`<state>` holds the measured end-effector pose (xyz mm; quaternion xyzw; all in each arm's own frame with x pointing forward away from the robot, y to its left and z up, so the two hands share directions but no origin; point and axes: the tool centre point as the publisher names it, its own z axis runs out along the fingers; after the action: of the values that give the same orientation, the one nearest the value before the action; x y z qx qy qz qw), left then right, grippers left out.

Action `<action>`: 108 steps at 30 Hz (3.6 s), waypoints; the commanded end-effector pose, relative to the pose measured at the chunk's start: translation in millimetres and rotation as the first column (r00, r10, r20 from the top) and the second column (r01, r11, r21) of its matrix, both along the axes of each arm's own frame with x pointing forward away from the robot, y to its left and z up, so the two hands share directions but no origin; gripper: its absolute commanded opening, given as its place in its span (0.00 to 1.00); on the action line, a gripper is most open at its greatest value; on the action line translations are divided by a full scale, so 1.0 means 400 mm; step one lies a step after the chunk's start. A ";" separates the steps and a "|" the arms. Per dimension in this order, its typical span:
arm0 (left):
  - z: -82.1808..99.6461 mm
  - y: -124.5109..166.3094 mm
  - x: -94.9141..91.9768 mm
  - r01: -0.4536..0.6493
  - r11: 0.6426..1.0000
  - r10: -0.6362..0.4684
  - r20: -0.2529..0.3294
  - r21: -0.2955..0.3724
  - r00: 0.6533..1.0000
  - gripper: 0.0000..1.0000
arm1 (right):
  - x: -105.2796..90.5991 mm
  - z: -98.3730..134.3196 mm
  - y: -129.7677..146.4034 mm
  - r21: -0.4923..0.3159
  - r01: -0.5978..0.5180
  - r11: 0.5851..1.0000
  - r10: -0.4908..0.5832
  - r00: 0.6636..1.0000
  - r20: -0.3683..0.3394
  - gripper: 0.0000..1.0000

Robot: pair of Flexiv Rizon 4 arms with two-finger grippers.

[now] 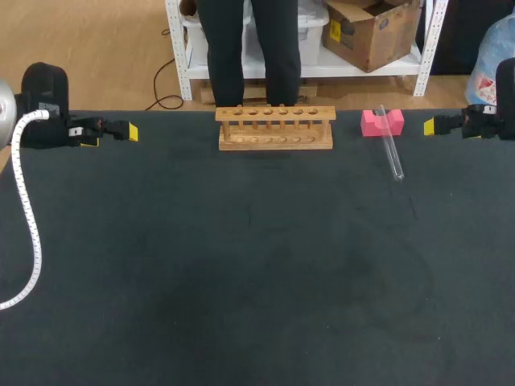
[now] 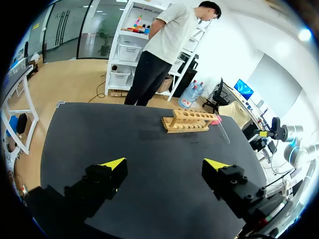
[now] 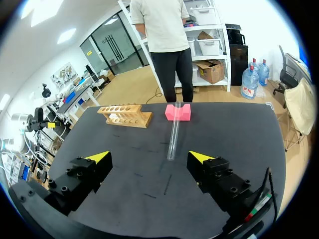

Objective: Grasp the test tube, adjust it, and insert it.

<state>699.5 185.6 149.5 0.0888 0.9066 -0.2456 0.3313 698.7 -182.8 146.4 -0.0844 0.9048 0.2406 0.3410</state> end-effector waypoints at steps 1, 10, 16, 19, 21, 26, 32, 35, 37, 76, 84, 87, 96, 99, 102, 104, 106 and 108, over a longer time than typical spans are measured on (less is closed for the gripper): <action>0.003 -0.003 0.001 -0.004 1.000 0.004 -0.005 0.007 1.000 1.00 | -0.003 0.003 0.000 -0.004 0.003 1.000 -0.003 1.000 -0.001 1.00; 0.003 -0.003 0.001 -0.004 1.000 0.004 -0.005 0.007 1.000 1.00 | -0.003 0.003 0.000 -0.004 0.003 1.000 -0.003 1.000 -0.001 1.00; 0.003 -0.003 0.001 -0.004 1.000 0.004 -0.005 0.007 1.000 1.00 | -0.003 0.003 0.000 -0.004 0.003 1.000 -0.003 1.000 -0.001 1.00; 0.003 -0.003 0.001 -0.004 1.000 0.004 -0.005 0.007 1.000 1.00 | -0.003 0.003 0.000 -0.004 0.003 1.000 -0.003 1.000 -0.001 1.00; 0.005 0.005 0.004 0.002 1.000 -0.002 0.010 0.009 1.000 1.00 | -0.003 0.003 0.000 -0.004 0.003 1.000 -0.003 1.000 -0.001 1.00; 0.021 0.041 0.015 0.080 0.995 -0.087 0.156 0.054 0.984 1.00 | -0.003 0.003 0.000 -0.004 0.003 1.000 -0.003 1.000 -0.001 1.00; 0.028 0.073 0.053 0.212 0.971 -0.235 0.300 0.108 0.924 1.00 | -0.003 0.003 0.000 -0.004 0.003 1.000 -0.003 1.000 -0.001 1.00; 0.018 0.089 0.074 0.308 0.945 -0.325 0.369 0.108 0.871 1.00 | -0.003 0.003 0.000 -0.004 0.003 1.000 -0.003 1.000 -0.001 1.00; 0.009 0.101 0.094 0.335 0.933 -0.358 0.405 0.129 0.842 1.00 | -0.003 0.003 0.000 -0.004 0.003 1.000 -0.003 1.000 -0.001 1.00; -0.081 0.011 0.375 0.675 0.719 -0.638 0.542 0.164 0.547 1.00 | -0.003 0.003 0.000 -0.004 0.003 1.000 -0.003 1.000 -0.001 1.00; -0.078 -0.009 0.375 0.662 0.726 -0.645 0.519 0.186 0.561 1.00 | -0.003 0.003 0.000 -0.004 0.003 1.000 -0.003 1.000 -0.001 1.00; -0.078 -0.009 0.375 0.662 0.726 -0.645 0.519 0.186 0.561 1.00 | -0.003 0.003 0.000 -0.004 0.003 1.000 -0.003 1.000 -0.001 1.00; -0.078 -0.009 0.375 0.662 0.726 -0.645 0.519 0.186 0.561 1.00 | -0.003 0.003 0.000 -0.004 0.003 1.000 -0.003 1.000 -0.001 1.00; -0.078 -0.009 0.375 0.662 0.726 -0.645 0.519 0.186 0.561 1.00 | -0.003 0.003 0.000 -0.004 0.003 1.000 -0.003 1.000 -0.001 1.00; -0.078 -0.009 0.375 0.662 0.726 -0.645 0.519 0.186 0.561 1.00 | -0.003 0.003 0.000 -0.004 0.003 1.000 -0.003 1.000 -0.001 1.00; -0.078 -0.009 0.375 0.662 0.726 -0.645 0.519 0.186 0.561 1.00 | -0.003 0.003 0.000 -0.004 0.003 1.000 -0.003 1.000 -0.001 1.00; -0.078 -0.009 0.375 0.662 0.726 -0.645 0.519 0.186 0.561 1.00 | -0.003 0.003 0.000 -0.004 0.003 1.000 -0.003 1.000 -0.001 1.00; -0.078 -0.009 0.375 0.662 0.726 -0.645 0.519 0.186 0.561 1.00 | -0.003 0.003 0.000 -0.004 0.003 1.000 -0.003 1.000 -0.001 1.00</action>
<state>851.9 182.0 119.1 0.4804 0.6696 -0.3293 0.4609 698.8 -182.8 146.3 -0.0844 0.9048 0.2406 0.3410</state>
